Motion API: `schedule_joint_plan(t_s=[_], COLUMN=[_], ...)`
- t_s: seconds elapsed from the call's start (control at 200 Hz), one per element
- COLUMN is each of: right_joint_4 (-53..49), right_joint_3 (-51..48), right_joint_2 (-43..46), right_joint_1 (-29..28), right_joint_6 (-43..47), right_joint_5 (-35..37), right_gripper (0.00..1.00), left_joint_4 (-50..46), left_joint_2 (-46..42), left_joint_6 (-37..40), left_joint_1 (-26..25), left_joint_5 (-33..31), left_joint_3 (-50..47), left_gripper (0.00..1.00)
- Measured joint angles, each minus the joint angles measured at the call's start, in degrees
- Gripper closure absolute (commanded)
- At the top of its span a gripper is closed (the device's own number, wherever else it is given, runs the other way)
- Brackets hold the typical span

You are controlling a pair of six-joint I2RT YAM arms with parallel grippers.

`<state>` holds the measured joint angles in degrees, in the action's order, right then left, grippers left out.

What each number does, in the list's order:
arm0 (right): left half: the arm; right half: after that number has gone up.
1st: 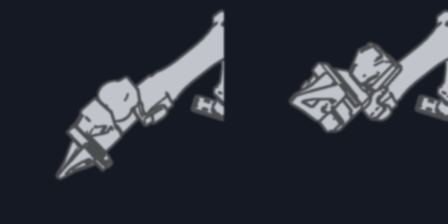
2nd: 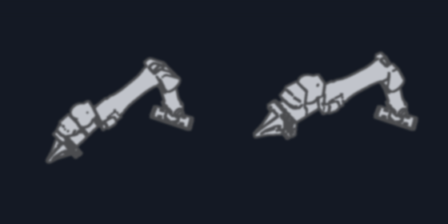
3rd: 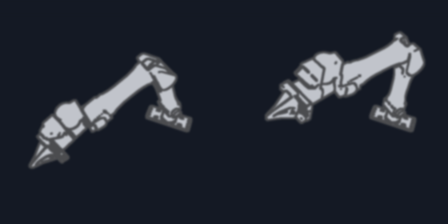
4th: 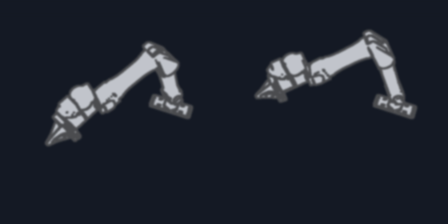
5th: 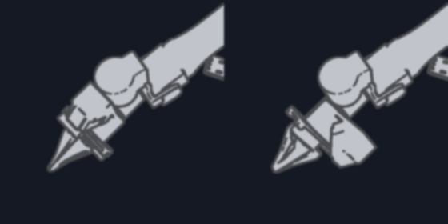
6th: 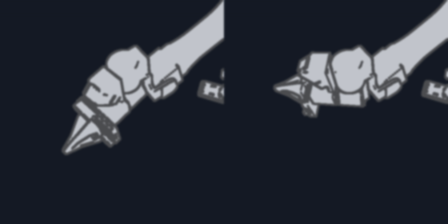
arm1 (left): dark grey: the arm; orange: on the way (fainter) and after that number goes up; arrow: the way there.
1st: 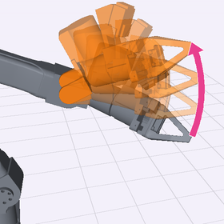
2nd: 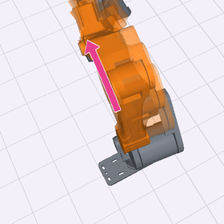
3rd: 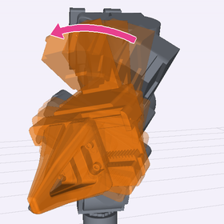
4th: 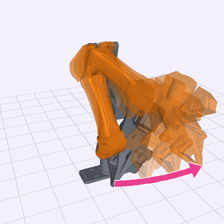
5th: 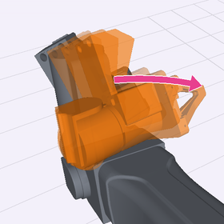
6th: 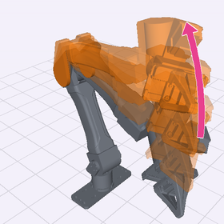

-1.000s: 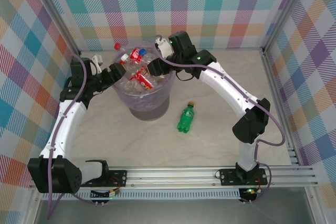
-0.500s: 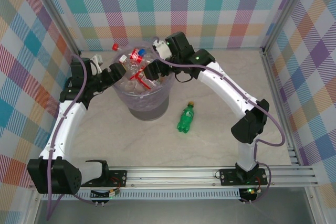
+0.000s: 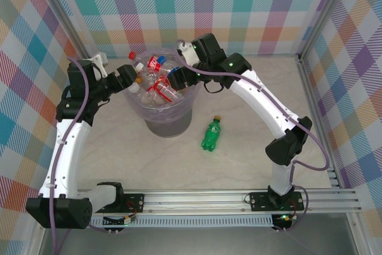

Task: Put the plastic bottles in the bin

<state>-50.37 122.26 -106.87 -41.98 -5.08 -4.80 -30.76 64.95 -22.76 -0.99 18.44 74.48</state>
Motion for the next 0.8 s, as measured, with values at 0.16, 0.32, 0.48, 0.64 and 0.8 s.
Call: schedule_joint_plan(t_s=[0.16, 0.32, 0.48, 0.64, 0.8], right_joint_4=[0.1, 0.9, 3.0, 6.7, 9.7], right_joint_3=[-0.4, -2.0, -3.7, -7.2, -11.0], right_joint_2=[0.5, 0.5, 0.7, 1.9, 3.2], right_joint_1=[0.0, 0.0, 0.2, 0.4, 0.7], right_joint_6=[-0.1, -0.3, -0.5, -1.4, -2.2], right_joint_5=[0.5, -0.3, -1.1, -1.9, -2.9], right_gripper=[0.35, 0.42, 0.45, 0.46, 0.46], left_joint_4=[-0.7, -0.2, 0.9, 2.8, 3.9], left_joint_2=[0.0, -0.4, -0.4, -0.4, -0.4], left_joint_6=[0.1, -0.9, -2.5, -4.2, -5.2], left_joint_1=[0.0, -0.1, -0.8, -1.9, -2.7], left_joint_5=[-0.1, 0.9, 2.1, 3.2, 2.9], left_joint_3=[-0.4, -3.9, -7.2, -9.1, -9.5], left_gripper=[0.13, 0.13, 0.13, 0.13, 0.13])
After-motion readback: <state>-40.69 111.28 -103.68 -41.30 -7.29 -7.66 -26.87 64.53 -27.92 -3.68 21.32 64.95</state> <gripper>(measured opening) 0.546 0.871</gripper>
